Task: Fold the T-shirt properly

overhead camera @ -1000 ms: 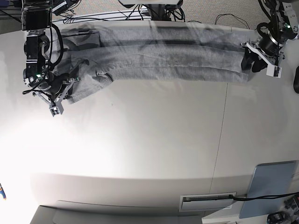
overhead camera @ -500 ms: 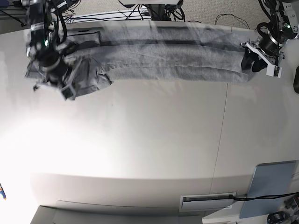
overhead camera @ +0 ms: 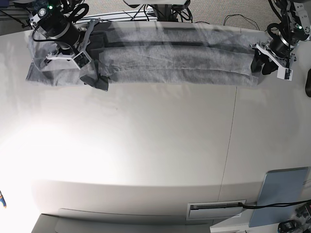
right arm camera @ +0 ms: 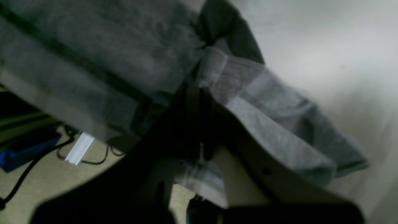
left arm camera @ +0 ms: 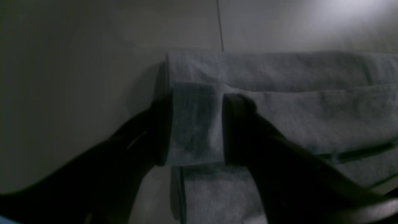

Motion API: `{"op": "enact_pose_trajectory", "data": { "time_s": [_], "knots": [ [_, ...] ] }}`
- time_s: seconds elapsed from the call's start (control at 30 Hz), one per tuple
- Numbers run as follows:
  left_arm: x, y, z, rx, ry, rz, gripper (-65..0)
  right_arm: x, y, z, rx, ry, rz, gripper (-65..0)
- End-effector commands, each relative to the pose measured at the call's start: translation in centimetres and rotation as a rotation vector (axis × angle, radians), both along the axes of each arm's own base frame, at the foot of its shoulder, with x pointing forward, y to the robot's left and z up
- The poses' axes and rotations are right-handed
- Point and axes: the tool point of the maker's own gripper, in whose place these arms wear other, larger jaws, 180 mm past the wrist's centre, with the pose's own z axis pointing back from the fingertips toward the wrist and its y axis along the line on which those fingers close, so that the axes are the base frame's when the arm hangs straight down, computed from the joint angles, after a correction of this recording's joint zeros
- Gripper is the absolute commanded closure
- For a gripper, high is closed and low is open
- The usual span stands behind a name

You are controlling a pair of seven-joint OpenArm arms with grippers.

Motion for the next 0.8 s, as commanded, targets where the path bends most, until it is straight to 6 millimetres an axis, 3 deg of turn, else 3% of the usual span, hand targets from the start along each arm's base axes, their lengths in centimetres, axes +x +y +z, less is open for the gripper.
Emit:
{"op": "enact_pose_trajectory", "data": {
  "time_s": [0.0,0.43,0.63,0.77],
  "knots": [
    [0.6,0.3,1.0,0.004,-0.040,-0.005,-27.1,-0.2,0.5,0.5,0.022,-0.008,0.020,0.0],
    [0.6,0.2,1.0,0.001,-0.041,-0.004,-27.1,-2.9,3.6,0.0,0.149,0.108,0.156,0.0],
    [0.6,0.2,1.0,0.001,-0.040,-0.004,-27.1,-3.9,3.2,-0.7,0.102,0.164,0.198,-0.6],
    [0.6,0.2,1.0,0.001,-0.040,-0.004,-27.1,-3.9,3.1,-0.7,0.099,0.167,0.197,-14.5]
  ]
}}
